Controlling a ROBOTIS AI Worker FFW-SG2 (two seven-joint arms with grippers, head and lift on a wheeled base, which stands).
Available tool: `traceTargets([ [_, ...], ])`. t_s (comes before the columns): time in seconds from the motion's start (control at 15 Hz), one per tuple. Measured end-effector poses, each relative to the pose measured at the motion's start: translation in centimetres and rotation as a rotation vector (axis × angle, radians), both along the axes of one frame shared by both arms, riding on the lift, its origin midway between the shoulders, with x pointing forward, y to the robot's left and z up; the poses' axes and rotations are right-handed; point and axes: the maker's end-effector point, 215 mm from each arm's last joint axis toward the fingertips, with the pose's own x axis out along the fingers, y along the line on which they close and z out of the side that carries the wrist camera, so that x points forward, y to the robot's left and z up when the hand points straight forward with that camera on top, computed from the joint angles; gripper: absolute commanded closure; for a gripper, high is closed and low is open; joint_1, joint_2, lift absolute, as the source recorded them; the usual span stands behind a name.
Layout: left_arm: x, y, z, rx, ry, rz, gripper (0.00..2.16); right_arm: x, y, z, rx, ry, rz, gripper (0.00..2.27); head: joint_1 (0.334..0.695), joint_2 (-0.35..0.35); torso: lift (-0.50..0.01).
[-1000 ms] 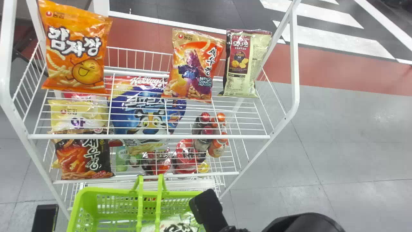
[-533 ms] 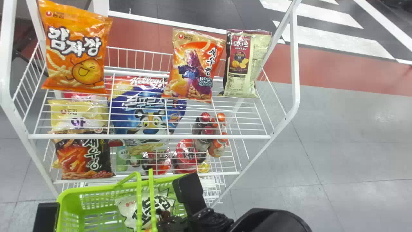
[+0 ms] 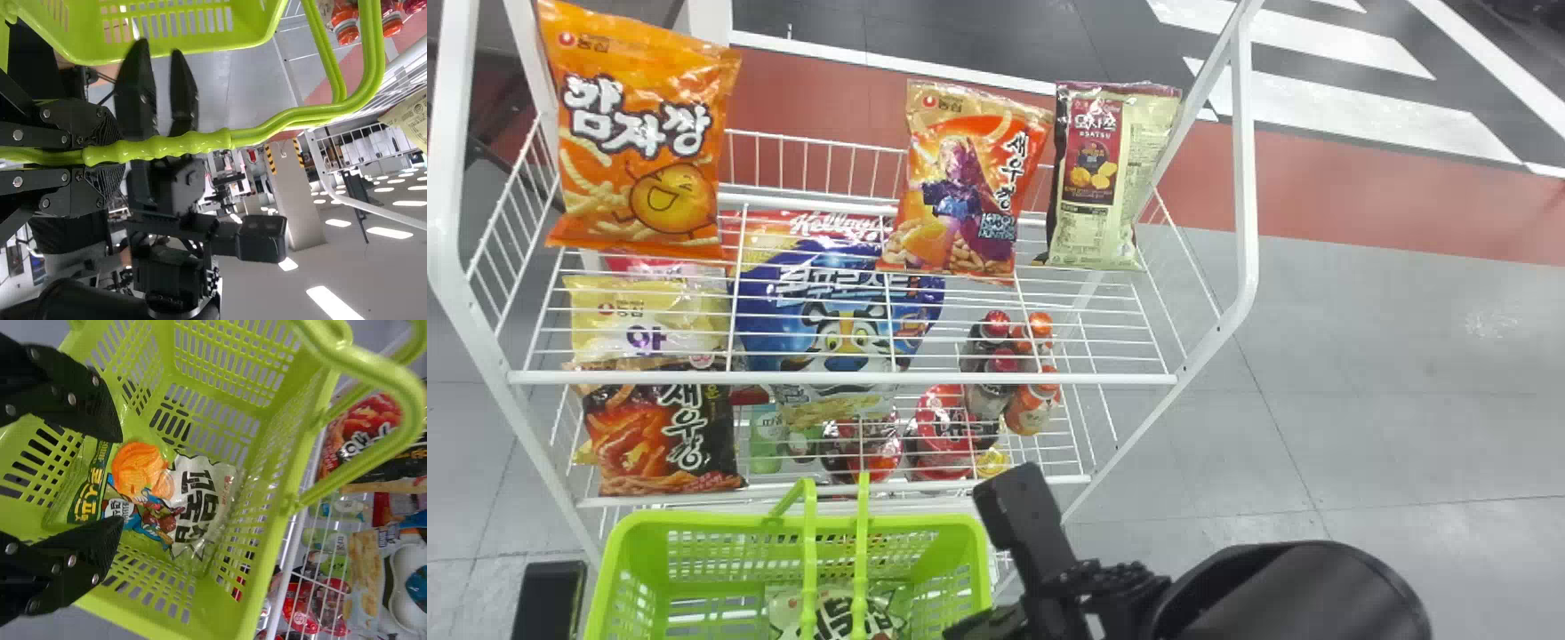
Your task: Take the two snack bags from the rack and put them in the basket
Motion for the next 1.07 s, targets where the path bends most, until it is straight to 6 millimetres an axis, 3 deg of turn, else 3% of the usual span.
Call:
traceTargets([
  [0.27, -0.3, 0.2, -0.7, 0.013, 0.004, 0.005, 2.14, 12.4, -0.8, 6.3, 0.057, -0.443, -0.095, 0.07, 0.695, -0.296, -0.011],
  [0.47, -0.6, 0.2, -1.0, 0.018, 0.006, -0.004, 2.14, 19.4, -2.2, 10.4, 0.096, -0.677, -0.174, 0.04, 0.695, -0.285, -0.011],
  [0.67, -0.8, 0.1, -1.0, 0.016, 0.008, -0.011, 2.14, 25.0, -3.6, 13.5, 0.130, -0.856, -0.216, 0.04, 0.695, -0.285, -0.011],
  [0.87, -1.2, 0.3, -1.3, 0.022, 0.012, -0.017, 2.14, 29.0, -5.0, 15.7, 0.139, -0.989, -0.267, 0.06, 0.695, -0.287, -0.011],
  [1.07, -1.4, 0.3, -1.2, 0.023, 0.012, -0.019, 2.14, 32.6, -5.7, 16.1, 0.137, -1.030, -0.304, 0.07, 0.695, -0.284, -0.011],
])
